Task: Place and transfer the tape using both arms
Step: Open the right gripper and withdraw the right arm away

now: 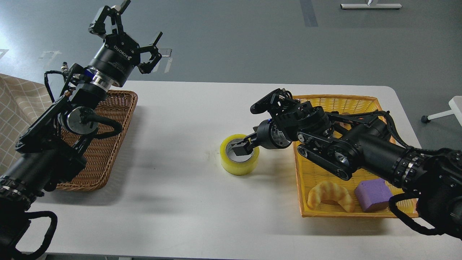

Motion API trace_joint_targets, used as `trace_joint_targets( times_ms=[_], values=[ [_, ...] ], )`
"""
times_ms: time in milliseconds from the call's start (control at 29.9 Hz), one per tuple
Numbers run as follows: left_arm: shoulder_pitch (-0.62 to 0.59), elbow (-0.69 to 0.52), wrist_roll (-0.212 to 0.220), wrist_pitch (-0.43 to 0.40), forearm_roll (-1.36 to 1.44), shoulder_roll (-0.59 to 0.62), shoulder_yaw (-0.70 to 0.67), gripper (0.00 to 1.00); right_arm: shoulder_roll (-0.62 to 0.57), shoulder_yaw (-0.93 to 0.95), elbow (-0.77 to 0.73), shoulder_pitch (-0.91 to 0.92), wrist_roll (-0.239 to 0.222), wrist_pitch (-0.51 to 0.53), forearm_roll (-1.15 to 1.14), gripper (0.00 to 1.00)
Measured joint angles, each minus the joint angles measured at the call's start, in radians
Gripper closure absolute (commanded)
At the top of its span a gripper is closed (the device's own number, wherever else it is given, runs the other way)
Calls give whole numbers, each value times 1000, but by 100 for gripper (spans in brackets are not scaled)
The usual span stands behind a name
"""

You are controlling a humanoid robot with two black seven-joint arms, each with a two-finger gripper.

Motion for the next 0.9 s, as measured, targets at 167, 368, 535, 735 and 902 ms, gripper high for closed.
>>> trace_joint_targets(
  times_ms=[167,368,535,735,902],
  values=[
    [0,0,0,0,0,2,0,2,-3,44,108,29,-1,0,0,6],
    [0,0,0,0,0,2,0,2,-144,74,257,67,-2,0,0,5],
    [1,0,-1,0,0,2,0,2,-278,156,368,72,-2,-1,58,1],
    [1,0,-3,0,0,2,-2,2,-420,255,450,50,-2,-1,247,1],
    [1,0,-4,0,-1,1,-7,2,-476,424,459,-23,-3,-1,383,1]
  ],
)
